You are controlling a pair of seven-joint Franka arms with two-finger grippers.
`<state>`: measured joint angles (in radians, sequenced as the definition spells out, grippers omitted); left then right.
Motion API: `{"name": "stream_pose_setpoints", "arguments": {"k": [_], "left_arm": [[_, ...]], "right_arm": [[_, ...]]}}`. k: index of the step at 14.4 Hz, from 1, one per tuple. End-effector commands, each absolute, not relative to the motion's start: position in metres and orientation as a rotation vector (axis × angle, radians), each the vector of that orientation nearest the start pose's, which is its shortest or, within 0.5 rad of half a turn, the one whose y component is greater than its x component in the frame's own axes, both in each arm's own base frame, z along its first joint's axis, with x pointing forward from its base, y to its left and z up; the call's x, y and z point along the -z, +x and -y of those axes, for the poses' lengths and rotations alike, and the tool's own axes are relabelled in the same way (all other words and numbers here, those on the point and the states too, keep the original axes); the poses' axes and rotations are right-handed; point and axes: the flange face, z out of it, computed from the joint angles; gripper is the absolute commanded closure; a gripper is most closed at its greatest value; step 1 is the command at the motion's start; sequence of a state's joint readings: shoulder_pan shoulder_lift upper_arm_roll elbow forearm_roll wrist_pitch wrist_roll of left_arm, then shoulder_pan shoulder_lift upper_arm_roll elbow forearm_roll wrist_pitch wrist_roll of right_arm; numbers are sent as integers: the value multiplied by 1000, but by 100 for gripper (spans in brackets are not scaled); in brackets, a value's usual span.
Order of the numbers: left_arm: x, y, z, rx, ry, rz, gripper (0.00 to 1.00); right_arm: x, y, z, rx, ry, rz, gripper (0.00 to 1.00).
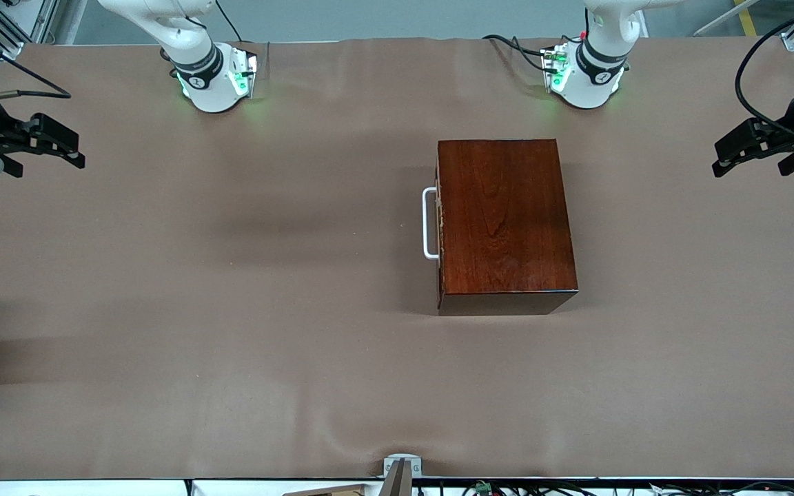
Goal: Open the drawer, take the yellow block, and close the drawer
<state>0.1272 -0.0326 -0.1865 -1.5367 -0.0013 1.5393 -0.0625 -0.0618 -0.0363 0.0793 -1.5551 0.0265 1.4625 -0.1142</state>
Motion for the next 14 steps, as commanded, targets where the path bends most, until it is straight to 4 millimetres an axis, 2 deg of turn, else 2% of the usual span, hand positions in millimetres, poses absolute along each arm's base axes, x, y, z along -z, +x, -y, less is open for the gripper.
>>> {"name": "stream_pose_setpoints", "arguments": {"k": [1,5,8,10,12,13,14], "left_arm": [[-660,541,33,44,-3121,-12,0],[-664,541,34,59,-3117,-26,0],[-661,542,53,50,-3119,-65,0],[-647,543,97,16,-3110,-159,0],[-637,545,121,-13,-3112,-158,0],[-627,545,145,-38,-3113,-189,0],[-627,546,169,-27,-3111,-190,0]], "right_arm": [[-647,529,-10,-71,-3099,202,0],[-647,529,-9,-71,-3102,202,0],[-647,529,-8,-70,-3111,204,0],[-648,529,-9,-68,-3111,206,0],[-648,529,-7,-68,-3111,201,0],[-648,529,-7,-68,-3111,201,0],[-648,529,-7,-68,-3112,206,0]]}}
